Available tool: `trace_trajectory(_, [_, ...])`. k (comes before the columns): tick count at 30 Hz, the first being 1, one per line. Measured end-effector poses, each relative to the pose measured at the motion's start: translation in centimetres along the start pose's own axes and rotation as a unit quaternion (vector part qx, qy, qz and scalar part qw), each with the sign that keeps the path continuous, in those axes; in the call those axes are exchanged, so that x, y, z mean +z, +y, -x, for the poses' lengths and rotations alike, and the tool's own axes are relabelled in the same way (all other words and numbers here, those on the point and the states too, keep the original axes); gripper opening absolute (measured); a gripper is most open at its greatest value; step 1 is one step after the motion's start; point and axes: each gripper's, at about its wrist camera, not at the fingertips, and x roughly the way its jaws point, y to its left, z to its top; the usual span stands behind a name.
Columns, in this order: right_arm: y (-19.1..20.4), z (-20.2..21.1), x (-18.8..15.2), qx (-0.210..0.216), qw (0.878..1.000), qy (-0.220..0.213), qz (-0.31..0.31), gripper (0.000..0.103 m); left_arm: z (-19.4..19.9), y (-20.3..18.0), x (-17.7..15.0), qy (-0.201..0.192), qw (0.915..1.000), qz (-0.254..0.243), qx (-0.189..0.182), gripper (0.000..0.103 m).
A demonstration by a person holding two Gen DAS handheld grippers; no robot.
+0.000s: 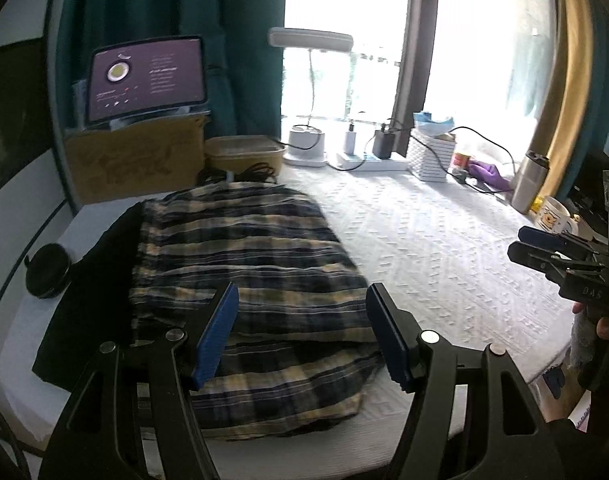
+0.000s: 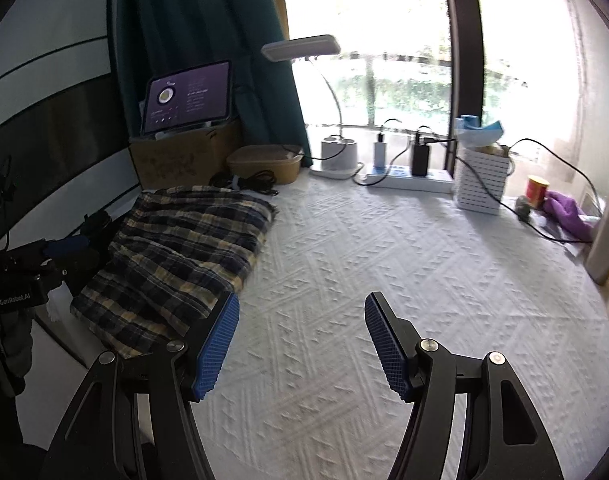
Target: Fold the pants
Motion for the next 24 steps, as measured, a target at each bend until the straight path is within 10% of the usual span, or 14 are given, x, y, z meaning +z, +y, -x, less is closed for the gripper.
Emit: trace_trajectory(24, [-4.1, 8.7, -2.2, -0.055, 0.996, -0.064, -0.036, 0.067, 3.6, -7.3, 1.3, -0.041, 0.9963, -0.065, -0.038, 0.066])
